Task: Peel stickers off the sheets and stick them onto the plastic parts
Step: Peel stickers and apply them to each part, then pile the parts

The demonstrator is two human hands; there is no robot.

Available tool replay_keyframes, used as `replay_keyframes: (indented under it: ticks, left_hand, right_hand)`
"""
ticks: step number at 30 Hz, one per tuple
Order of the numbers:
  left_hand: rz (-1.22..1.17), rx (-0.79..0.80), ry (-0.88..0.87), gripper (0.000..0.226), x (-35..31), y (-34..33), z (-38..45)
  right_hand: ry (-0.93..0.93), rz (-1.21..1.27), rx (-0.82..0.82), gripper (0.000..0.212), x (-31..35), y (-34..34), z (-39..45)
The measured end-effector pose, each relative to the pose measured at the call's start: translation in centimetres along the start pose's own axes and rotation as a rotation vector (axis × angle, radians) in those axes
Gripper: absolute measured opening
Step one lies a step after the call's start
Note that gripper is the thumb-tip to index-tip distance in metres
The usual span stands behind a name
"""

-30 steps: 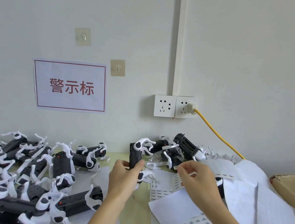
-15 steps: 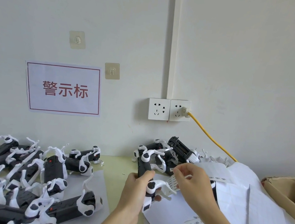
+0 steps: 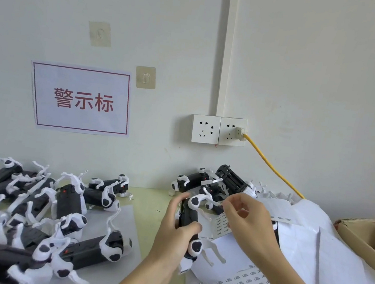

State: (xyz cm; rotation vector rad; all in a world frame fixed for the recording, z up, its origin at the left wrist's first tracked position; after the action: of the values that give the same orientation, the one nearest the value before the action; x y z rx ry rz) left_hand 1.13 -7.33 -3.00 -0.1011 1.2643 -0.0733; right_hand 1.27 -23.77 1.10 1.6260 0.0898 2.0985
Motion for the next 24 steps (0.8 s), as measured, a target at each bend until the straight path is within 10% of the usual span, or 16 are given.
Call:
replay_keyframes:
  ticks: [19,24]
  left_hand:
    - [-0.105,-0.074,-0.027,0.009,-0.3,-0.1,0.5]
    - [-0.252,0.011,0.051,0.035,0.0,-0.4,0.5]
  right_hand:
    - [0.136,0.043,0.201,0.02,1.3,-0.8,-0.9]
    - [0.155,-0.034,0.275,0.016,1.4,-1.2,-1.0]
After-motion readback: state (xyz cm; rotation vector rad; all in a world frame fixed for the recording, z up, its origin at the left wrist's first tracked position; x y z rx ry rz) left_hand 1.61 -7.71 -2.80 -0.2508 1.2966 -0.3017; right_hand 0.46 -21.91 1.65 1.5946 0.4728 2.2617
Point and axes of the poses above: each hand's wrist, its own z-axis towards the middle knuckle, its own y-axis out of the back of the hand, x = y × z, the point moved 4 cm from there along z, towards the middle knuckle, and after that the axes turned 11 degrees about -y, right-handed, at the moved point
